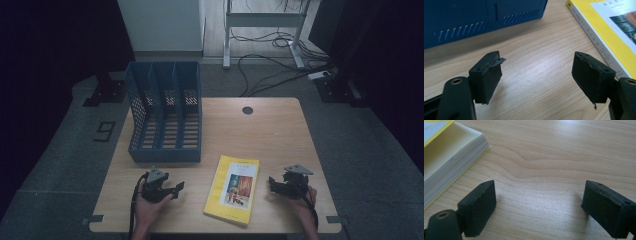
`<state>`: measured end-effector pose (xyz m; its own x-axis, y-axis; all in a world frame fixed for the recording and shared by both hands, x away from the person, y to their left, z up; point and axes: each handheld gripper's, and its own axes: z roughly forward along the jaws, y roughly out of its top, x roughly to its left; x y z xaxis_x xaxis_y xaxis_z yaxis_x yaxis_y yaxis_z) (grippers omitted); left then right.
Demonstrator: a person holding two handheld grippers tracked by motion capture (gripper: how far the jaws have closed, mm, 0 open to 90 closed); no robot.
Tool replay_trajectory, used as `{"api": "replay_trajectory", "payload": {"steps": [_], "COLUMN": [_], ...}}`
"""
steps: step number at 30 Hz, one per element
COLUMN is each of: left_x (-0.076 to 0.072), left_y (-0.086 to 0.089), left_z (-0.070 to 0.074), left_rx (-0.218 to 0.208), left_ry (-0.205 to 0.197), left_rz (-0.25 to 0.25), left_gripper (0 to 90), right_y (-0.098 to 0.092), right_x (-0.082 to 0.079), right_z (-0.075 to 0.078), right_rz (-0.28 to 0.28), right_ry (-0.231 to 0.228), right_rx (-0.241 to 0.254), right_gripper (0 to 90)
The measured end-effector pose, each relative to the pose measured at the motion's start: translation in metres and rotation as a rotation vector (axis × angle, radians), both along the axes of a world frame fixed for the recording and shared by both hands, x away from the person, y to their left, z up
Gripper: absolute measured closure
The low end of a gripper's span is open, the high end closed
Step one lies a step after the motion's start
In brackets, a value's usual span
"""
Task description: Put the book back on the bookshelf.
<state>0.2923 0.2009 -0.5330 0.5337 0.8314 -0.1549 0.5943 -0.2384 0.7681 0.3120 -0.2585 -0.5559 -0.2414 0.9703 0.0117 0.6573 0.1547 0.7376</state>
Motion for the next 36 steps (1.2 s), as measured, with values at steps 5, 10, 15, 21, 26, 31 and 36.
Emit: {"api": "replay_trajectory", "payload": {"steps": [5, 10, 15, 21, 26, 31, 36], "left_x": [0.000, -0.001, -0.002, 0.001, 0.001, 0.001, 0.001], "left_y": [-0.006, -0.007, 0.000, 0.002, 0.004, 0.005, -0.004], "left_z": [-0.004, -0.003, 0.002, 0.000, -0.001, 0.000, 0.002], "left_rx": [-0.016, -0.017, -0.093, -0.085, -0.084, -0.100, -0.085], "left_ry": [0.014, 0.003, 0.009, 0.026, 0.042, 0.040, 0.046], "left_rz": [-0.012, -0.024, -0.020, -0.004, 0.019, 0.019, -0.006], "left_gripper": [23.6, 23.2, 23.8, 25.3, 25.7, 26.2, 27.9], "right_y": [0.000, -0.001, -0.002, -0.001, -0.004, -0.009, -0.004], "right_x": [-0.001, -0.004, -0.007, -0.008, -0.011, -0.013, -0.016], "right_z": [0.000, 0.000, 0.000, 0.000, 0.000, 0.001, 0.008], "right_rz": [-0.005, -0.011, -0.017, -0.004, 0.021, -0.001, 0.008], "right_ry": [-0.005, -0.004, -0.005, -0.005, -0.008, -0.013, -0.052], "right_rx": [0.002, 0.001, 0.004, 0.004, 0.025, 0.037, 0.044], "right_gripper": [12.8, 13.4, 13.6, 13.3, 14.9, 16.4, 17.9]}}
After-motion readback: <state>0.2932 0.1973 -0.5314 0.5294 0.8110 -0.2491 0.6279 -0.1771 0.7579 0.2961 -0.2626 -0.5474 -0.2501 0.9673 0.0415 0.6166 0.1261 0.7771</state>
